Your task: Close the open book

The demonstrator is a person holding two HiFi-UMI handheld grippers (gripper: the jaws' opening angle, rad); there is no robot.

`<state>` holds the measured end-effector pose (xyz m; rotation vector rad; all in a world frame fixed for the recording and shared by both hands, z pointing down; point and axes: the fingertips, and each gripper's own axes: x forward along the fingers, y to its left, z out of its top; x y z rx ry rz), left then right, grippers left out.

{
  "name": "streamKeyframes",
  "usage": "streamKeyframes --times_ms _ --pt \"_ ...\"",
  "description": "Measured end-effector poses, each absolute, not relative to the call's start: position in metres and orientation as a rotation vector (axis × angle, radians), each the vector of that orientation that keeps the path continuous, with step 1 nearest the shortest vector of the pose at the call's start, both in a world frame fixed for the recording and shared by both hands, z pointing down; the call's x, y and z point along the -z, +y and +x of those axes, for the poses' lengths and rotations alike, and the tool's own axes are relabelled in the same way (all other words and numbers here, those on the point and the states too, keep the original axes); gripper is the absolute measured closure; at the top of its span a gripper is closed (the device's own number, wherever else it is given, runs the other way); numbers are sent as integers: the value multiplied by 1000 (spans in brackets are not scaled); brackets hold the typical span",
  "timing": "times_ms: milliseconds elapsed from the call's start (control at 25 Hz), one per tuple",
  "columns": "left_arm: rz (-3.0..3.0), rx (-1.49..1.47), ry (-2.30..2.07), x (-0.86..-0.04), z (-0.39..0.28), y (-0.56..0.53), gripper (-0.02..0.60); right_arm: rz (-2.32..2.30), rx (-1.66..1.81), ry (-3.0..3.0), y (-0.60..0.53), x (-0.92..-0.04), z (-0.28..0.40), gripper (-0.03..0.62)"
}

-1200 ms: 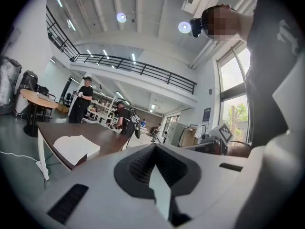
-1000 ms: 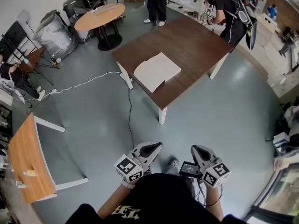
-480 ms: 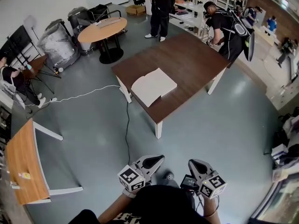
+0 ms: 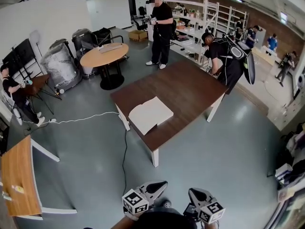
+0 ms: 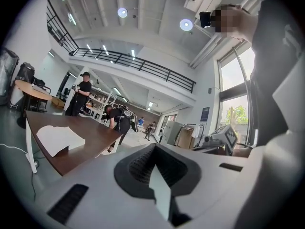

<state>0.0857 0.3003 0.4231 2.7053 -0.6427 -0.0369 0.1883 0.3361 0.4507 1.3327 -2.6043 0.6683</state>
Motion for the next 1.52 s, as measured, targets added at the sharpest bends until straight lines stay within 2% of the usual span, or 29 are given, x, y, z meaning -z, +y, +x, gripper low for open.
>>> streamKeyframes --times_ms 1520 --pt "2667 -1 -708 -458 88 336 577 1211 -671 -2626 351 -487 188 606"
